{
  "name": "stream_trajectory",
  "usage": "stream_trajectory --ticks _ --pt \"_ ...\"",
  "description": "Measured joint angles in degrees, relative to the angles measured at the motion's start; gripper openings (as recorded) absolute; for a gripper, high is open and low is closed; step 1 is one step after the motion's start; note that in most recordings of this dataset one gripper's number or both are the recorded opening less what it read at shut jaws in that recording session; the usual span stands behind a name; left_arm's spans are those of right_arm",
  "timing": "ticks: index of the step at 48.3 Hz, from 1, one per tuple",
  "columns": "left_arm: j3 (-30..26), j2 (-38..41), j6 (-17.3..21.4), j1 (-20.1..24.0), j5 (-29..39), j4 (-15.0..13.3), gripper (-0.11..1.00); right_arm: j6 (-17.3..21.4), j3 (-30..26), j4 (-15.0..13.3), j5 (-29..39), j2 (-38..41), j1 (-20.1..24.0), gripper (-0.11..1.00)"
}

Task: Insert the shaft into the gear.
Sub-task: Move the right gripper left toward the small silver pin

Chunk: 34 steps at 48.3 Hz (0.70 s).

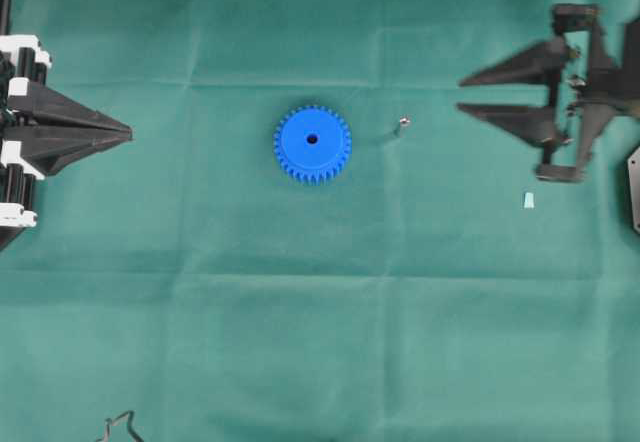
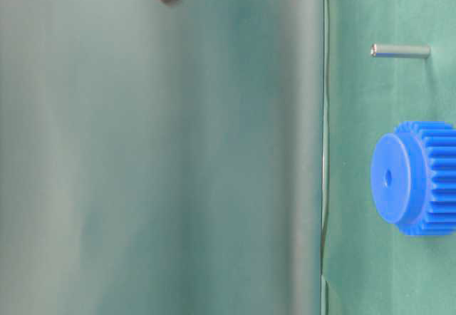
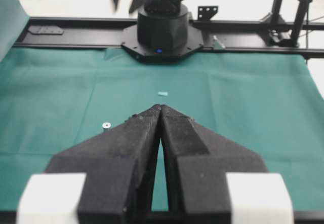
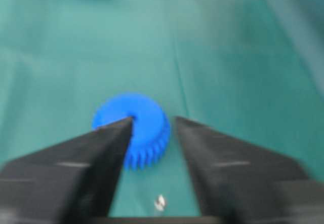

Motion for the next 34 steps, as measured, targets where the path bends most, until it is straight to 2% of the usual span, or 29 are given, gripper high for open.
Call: stream_trajectory --ticks 3,5,11,19,34 --pt "0.00 0.00 0.00 0.00 -0.09 0.00 0.00 0.00 -0.70 0.26 -0.18 2.90 -0.53 0.86" --pt "0.00 0.00 0.00 0.00 0.00 0.09 0.00 0.00 -1.23 0.44 -0.62 5.45 -0.79 0.90" --pt "0.00 0.00 0.00 0.00 0.09 0.00 0.00 0.00 -2.29 1.23 -2.29 12.74 -0.97 0.82" --pt "0.00 0.00 0.00 0.00 0.26 0.00 0.00 0.35 -3.43 3.43 -3.43 21.88 -1.05 0.83" --pt "0.00 0.00 0.00 0.00 0.53 0.00 0.00 3.16 -3.96 4.04 -6.33 29.71 -1.05 0.83"
